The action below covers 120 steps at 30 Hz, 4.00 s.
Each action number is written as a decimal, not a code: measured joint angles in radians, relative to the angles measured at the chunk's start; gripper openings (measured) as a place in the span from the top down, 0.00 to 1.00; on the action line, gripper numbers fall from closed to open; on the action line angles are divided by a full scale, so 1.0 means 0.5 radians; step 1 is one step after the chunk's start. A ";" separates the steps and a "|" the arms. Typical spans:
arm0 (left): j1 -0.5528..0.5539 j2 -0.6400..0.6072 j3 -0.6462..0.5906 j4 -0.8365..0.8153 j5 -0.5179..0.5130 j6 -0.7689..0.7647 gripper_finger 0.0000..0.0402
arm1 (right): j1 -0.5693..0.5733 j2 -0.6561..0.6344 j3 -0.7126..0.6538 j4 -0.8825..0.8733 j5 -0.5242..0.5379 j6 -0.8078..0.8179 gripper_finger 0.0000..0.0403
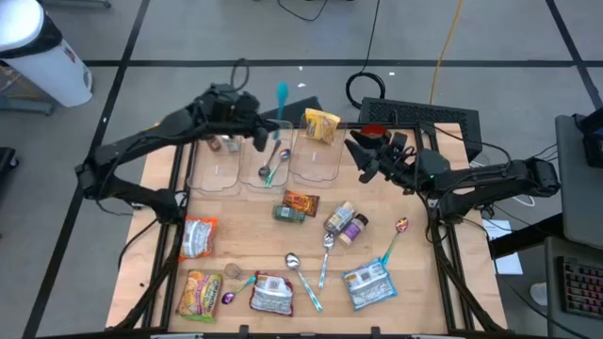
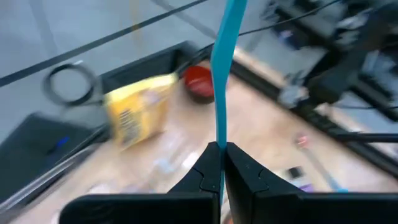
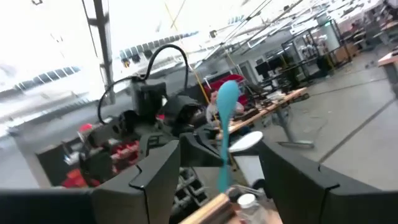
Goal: Pick & Place Food Item
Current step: Put the blue baby spoon into the middle transparent bin, then put the top purple and blue spoon into the middle transparent bin
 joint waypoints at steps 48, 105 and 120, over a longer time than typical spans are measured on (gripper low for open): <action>-0.015 0.996 0.000 -0.825 -0.154 -0.091 0.95 | -0.017 -0.035 -0.002 -0.668 0.199 0.299 0.50; -0.108 1.027 -0.001 0.157 -0.191 -0.236 0.65 | -0.017 -0.035 -0.002 -0.786 0.198 0.350 0.50; -0.025 0.664 -0.002 -0.014 0.385 -0.235 0.65 | -0.016 -0.035 -0.003 -0.789 0.198 0.415 0.50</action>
